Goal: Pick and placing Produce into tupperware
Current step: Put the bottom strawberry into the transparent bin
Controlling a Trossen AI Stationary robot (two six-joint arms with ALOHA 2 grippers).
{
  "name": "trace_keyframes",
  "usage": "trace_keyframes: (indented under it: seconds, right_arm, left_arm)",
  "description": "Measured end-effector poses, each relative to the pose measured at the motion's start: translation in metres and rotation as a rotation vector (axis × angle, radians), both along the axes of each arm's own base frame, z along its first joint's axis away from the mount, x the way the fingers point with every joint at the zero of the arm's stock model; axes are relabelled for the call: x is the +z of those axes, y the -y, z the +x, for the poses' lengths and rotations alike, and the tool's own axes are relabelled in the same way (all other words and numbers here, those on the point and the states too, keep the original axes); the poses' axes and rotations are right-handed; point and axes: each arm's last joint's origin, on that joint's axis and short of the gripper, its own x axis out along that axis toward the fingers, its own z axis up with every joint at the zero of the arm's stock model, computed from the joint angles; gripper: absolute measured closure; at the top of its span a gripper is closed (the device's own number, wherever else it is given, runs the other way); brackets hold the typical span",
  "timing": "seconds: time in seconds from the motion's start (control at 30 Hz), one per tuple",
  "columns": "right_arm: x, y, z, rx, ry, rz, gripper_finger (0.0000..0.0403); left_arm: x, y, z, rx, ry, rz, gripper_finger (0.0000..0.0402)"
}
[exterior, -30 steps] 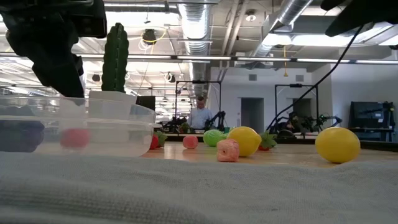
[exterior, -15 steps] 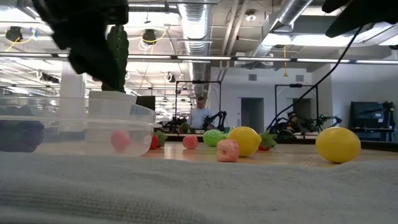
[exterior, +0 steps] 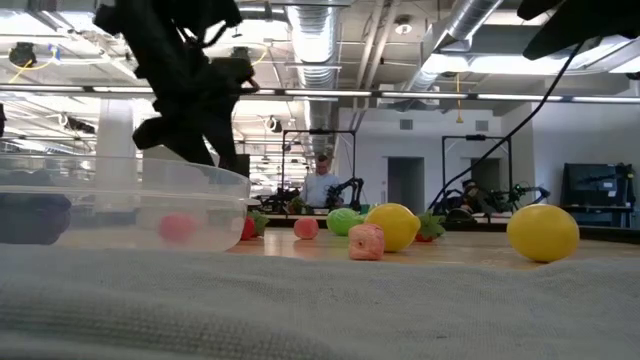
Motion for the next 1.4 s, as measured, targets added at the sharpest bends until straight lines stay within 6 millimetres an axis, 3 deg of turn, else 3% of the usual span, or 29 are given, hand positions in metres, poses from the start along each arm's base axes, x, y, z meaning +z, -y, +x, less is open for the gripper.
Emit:
trace_keyframes:
  seconds: [0.3,0.83,1.13,1.4]
  right_arm:
    - [0.0,0.0,-0.002,0.006,-0.008,-0.012,0.0132]
    - [-0.001,-0.003,-0.006,0.018,-0.018,-0.019,0.0132]
    - [-0.001,-0.007,-0.01,0.029,-0.014,-0.012,0.0132]
    - [-0.001,-0.007,-0.01,0.028,-0.014,-0.011,0.0132]
  left_arm:
    - [0.0,-0.016,0.0,0.077,0.01,-0.074,0.0226]
    - [-0.035,-0.016,0.017,0.104,-0.074,-0.162,0.0123]
    - [-0.054,-0.016,0.026,0.134,-0.094,-0.178,0.0115]
    - [-0.055,-0.018,0.031,0.153,-0.051,-0.16,0.0115]
